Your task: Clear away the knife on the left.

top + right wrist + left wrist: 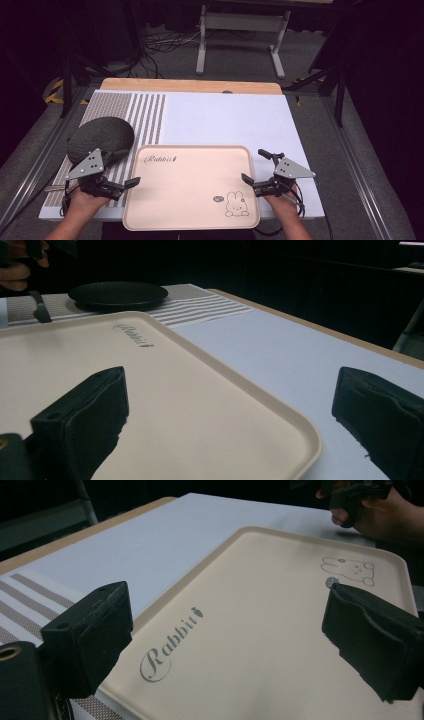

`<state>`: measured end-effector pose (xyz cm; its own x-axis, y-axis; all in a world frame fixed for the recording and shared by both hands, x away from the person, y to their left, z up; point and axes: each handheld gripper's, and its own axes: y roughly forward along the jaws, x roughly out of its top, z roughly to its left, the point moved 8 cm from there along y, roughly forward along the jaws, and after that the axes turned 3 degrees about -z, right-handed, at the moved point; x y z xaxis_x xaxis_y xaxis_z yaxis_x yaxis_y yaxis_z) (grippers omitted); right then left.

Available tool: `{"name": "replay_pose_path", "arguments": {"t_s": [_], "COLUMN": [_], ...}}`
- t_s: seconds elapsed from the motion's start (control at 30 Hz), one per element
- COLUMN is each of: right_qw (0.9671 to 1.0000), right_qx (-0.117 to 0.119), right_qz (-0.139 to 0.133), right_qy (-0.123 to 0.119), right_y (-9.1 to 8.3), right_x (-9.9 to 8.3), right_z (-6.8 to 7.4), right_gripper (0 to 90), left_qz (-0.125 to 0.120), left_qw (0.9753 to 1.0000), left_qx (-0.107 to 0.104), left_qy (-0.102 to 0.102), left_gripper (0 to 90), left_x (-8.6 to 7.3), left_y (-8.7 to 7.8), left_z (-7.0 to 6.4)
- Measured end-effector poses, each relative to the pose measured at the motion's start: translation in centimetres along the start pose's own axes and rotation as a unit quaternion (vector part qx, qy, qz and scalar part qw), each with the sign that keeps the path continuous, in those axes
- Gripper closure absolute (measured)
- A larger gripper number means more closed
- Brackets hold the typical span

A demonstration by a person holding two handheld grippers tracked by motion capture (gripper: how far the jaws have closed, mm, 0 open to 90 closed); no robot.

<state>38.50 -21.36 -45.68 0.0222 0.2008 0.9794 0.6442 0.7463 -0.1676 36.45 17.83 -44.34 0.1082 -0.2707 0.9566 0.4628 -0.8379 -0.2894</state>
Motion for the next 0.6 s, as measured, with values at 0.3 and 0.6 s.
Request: {"name": "replay_pose_path", "arguments": {"t_s": [0.3, 0.6], "right_qw": [1.0, 1.0], "right_qx": [0.002, 0.003], "right_qz": [-0.001, 0.003], "right_qy": [0.002, 0.003], "right_y": [0.0, 0.0], "right_x": [0.0, -0.1], "right_z": [0.0, 0.0], "right_gripper": [2.5, 2.5], "left_qz": [0.039, 0.094], "left_qw": [0.9991, 0.9951], "left_qx": [-0.011, -0.023], "left_qy": [0.014, 0.017], "left_gripper": [8.3, 7.4], "left_x": [-0.1, -0.2], "left_y": [-0.4, -1.2], "left_z": [0.3, 0.7]}}
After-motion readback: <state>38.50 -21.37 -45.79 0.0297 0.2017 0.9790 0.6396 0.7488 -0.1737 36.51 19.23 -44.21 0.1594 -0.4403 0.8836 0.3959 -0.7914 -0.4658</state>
